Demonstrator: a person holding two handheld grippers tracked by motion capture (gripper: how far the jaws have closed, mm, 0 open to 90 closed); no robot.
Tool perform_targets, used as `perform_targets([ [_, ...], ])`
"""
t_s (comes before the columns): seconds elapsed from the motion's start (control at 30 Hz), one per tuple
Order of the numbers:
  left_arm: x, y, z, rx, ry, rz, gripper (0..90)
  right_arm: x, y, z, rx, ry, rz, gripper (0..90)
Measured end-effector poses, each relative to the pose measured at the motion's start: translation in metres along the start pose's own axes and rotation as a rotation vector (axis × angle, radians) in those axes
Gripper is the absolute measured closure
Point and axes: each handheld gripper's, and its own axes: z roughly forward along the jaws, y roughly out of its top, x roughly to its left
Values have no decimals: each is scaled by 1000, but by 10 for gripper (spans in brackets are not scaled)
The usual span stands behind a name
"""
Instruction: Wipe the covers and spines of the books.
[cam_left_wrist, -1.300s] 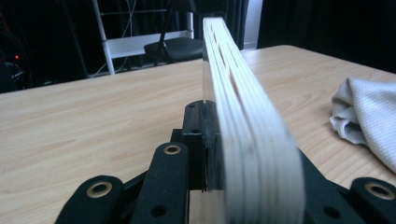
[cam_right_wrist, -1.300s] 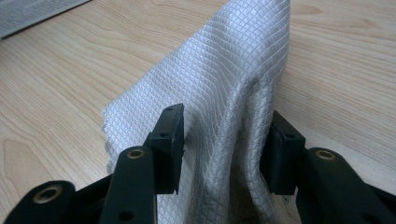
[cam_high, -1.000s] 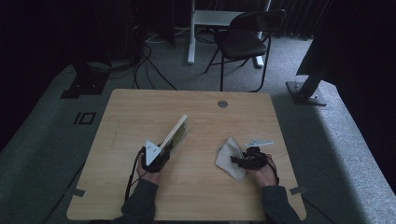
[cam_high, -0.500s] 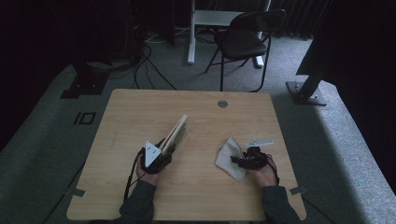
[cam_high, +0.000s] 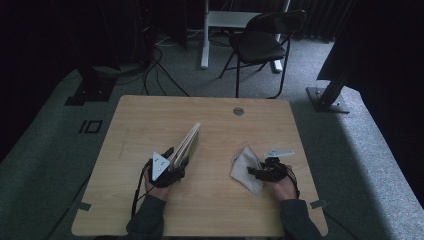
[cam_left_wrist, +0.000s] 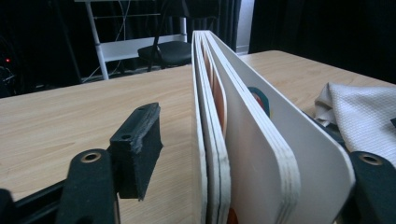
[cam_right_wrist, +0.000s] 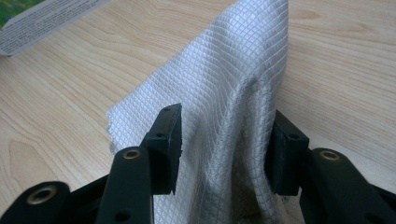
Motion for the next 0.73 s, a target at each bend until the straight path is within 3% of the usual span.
perform_targets([
  [0.4,1,9,-17,-39,-10,-13,302,5,4,-13,-40,-13,-16,468],
  [0.73,0,13,-28,-66,-28,-29,302,8,10,-32,-118,-13,-17,424],
])
